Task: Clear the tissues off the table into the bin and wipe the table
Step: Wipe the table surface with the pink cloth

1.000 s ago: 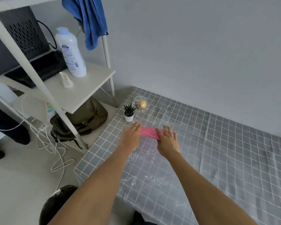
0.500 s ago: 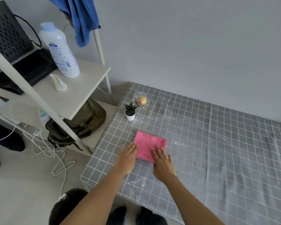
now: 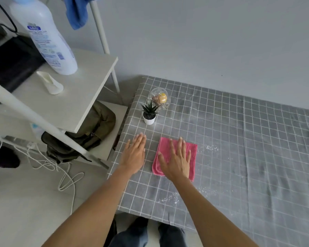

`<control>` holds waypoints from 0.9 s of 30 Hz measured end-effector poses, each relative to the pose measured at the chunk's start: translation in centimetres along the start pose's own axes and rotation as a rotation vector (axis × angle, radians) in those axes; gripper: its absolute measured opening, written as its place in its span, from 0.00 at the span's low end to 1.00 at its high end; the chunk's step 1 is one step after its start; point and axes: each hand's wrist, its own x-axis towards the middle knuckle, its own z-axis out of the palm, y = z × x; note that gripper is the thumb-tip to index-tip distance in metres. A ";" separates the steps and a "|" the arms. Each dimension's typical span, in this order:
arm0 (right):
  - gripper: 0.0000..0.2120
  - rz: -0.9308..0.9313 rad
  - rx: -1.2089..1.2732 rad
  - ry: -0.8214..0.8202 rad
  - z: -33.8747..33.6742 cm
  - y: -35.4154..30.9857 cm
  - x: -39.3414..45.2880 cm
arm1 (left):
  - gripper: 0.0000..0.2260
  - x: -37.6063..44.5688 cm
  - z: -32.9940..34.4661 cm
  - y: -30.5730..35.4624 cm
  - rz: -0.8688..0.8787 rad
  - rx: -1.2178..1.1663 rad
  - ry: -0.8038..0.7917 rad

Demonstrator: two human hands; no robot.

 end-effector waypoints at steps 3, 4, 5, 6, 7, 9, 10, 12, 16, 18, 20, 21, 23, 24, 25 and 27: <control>0.42 0.084 -0.028 0.017 1.7 -0.7 0.9 | 0.24 1.1 1.2 -1.2 0.010 -0.003 0.018; 0.43 0.099 -0.047 0.031 2.2 -0.7 1.0 | 0.24 1.1 1.7 -1.5 0.019 -0.016 0.032; 0.43 0.110 -0.065 0.051 2.6 -0.8 1.1 | 0.24 0.9 2.2 -1.8 0.025 -0.037 0.060; 0.43 0.118 -0.077 0.070 3.0 -0.7 1.1 | 0.24 0.8 2.5 -2.0 0.030 -0.059 0.094; 0.41 0.124 -0.083 0.087 3.2 -0.7 1.2 | 0.24 0.6 2.8 -2.1 0.035 -0.076 0.126; 0.37 0.128 -0.084 0.110 3.5 -0.7 1.3 | 0.23 0.6 3.0 -2.2 0.047 -0.085 0.160; 0.35 0.124 -0.085 0.114 3.5 -0.8 1.3 | 0.24 0.7 3.0 -2.3 0.051 -0.083 0.162; 0.31 0.113 -0.090 0.119 3.5 -0.7 1.2 | 0.25 0.8 2.9 -2.4 0.052 -0.083 0.164; 0.29 0.077 -0.055 0.129 3.2 0.1 1.0 | 0.25 0.7 2.9 -2.5 0.055 -0.100 0.164; 0.29 0.076 -0.054 0.130 3.1 0.8 1.0 | 0.24 0.8 2.9 -2.5 0.056 -0.110 0.167; 0.29 0.122 -0.056 0.132 2.8 2.0 0.9 | 0.24 0.8 2.9 -2.6 0.054 -0.116 0.170; 0.29 0.159 -0.058 0.136 2.7 2.7 0.8 | 0.24 0.9 2.9 -2.6 0.053 -0.116 0.169; 0.29 0.244 -0.054 0.150 2.3 4.3 0.6 | 0.24 0.9 3.0 -2.6 0.049 -0.117 0.165; 0.28 0.280 -0.044 0.161 2.1 4.8 0.4 | 0.24 0.9 3.0 -2.6 0.047 -0.115 0.167; 0.28 0.304 -0.031 0.169 1.9 5.1 0.3 | 0.24 0.9 3.0 -2.6 0.047 -0.111 0.169; 0.29 0.330 -0.013 0.174 1.9 5.0 0.3 | 0.24 1.0 3.0 -2.7 0.047 -0.108 0.163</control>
